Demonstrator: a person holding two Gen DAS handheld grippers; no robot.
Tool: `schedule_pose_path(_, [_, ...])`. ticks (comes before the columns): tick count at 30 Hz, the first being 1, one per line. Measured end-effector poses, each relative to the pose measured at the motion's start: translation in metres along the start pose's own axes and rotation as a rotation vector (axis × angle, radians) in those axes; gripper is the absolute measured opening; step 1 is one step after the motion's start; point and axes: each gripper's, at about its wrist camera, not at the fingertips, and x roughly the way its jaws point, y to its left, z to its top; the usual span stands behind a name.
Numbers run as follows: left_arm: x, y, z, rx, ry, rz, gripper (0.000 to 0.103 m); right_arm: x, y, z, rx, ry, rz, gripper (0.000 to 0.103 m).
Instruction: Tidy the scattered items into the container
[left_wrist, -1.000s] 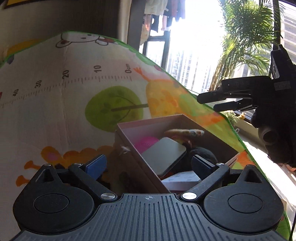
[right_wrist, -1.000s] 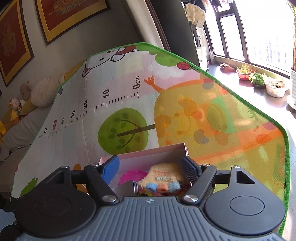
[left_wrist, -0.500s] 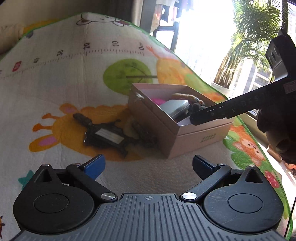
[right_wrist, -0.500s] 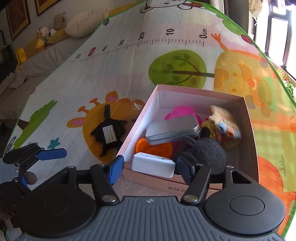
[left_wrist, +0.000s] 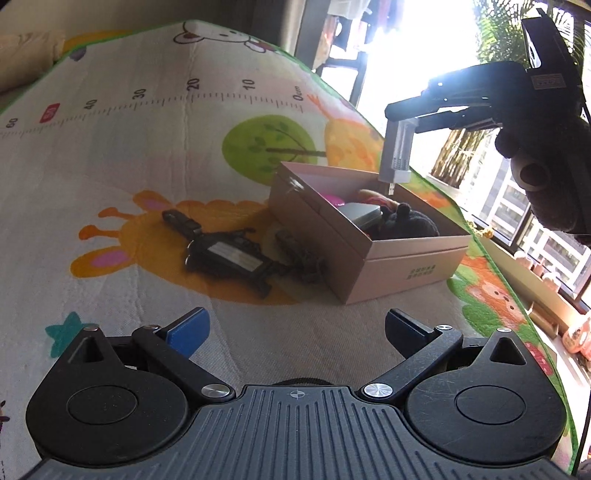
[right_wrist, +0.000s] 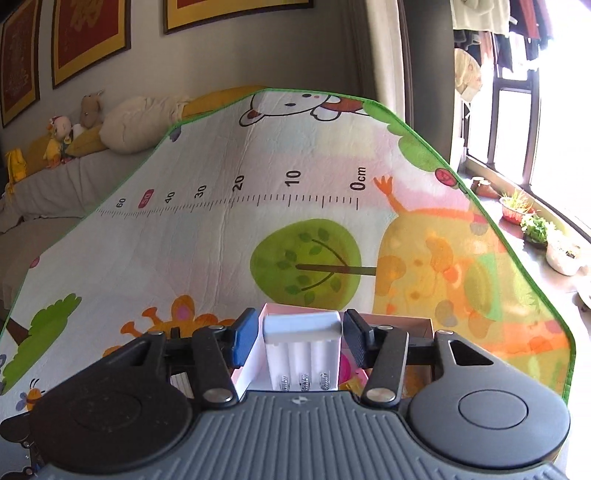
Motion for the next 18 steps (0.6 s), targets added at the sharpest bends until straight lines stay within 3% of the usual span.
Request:
schedule_pose_path(10, [-0.002,0.023,-0.004,-0.057,-0.010,0.031,0.103,0.012,0.008,-0.007,0.009,0.056,-0.017,0.051])
schedule_pose_path(15, [-0.009,0.026,-0.005,-0.044,-0.013,0.062,0.103,0.029,0.040,-0.009,-0.021,0.136,0.076,0.051])
schedule_pose_path(18, [-0.012,0.029,-0.007,-0.025,-0.008,0.105,0.103,0.052,0.073,-0.018,-0.061,0.257,0.164,0.042])
